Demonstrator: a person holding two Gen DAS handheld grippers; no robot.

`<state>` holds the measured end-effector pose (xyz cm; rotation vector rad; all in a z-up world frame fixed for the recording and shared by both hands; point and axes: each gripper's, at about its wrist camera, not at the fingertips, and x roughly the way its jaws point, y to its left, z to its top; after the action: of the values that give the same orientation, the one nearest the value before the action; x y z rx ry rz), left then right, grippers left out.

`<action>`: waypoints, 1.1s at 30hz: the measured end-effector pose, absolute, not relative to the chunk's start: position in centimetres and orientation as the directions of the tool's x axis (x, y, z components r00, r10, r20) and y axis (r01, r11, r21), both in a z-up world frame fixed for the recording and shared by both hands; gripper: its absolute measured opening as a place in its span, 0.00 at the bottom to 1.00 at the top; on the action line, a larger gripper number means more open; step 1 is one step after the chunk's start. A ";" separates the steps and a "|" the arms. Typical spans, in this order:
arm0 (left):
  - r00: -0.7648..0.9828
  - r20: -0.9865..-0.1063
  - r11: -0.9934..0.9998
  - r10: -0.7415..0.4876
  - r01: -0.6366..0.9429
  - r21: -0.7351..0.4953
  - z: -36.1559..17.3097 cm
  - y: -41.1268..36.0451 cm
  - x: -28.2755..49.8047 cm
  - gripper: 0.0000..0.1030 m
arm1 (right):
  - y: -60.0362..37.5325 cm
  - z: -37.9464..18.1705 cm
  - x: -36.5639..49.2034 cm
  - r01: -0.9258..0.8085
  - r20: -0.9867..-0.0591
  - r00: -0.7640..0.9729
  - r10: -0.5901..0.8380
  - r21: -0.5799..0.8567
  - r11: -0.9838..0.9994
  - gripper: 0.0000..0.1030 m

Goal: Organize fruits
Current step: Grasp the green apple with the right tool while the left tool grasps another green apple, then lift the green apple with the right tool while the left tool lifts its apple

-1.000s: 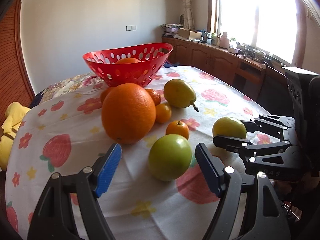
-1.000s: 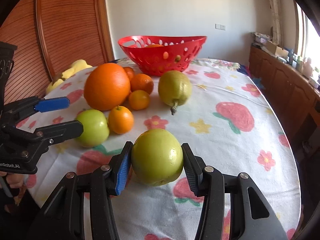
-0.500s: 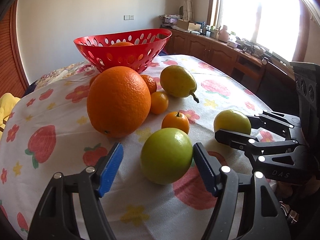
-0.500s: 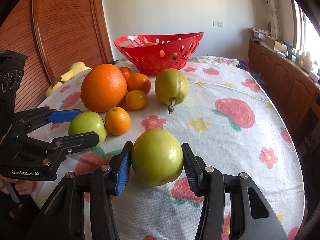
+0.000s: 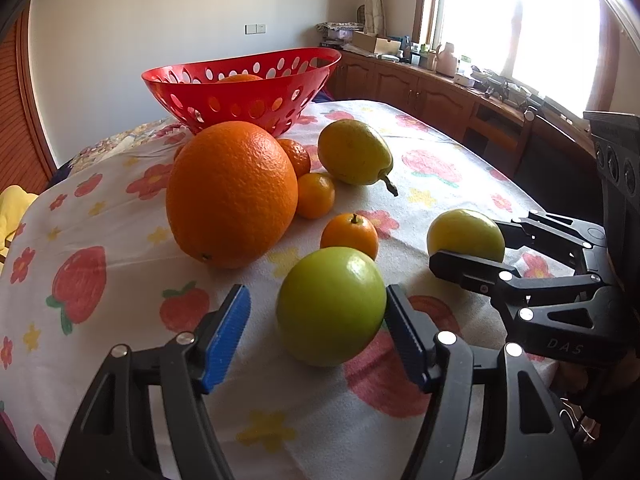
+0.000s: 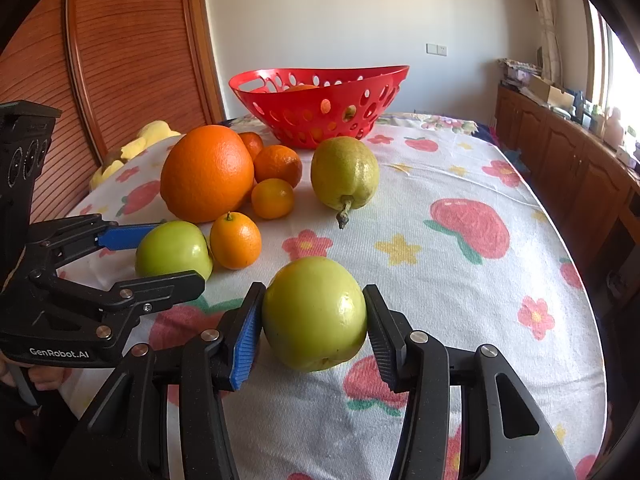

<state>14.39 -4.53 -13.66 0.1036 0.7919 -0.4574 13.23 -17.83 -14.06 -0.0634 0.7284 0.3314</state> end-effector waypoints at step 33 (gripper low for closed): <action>0.627 -0.679 0.898 -0.381 0.425 -0.112 -12.2 -2.8 12.7 0.50 | -17.9 -14.0 13.0 -0.330 -0.656 0.699 0.285 0.058 0.942 0.48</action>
<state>12.68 -2.83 -12.17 0.0613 0.7636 -0.4622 12.98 -17.85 -14.04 -0.0658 0.7195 0.3427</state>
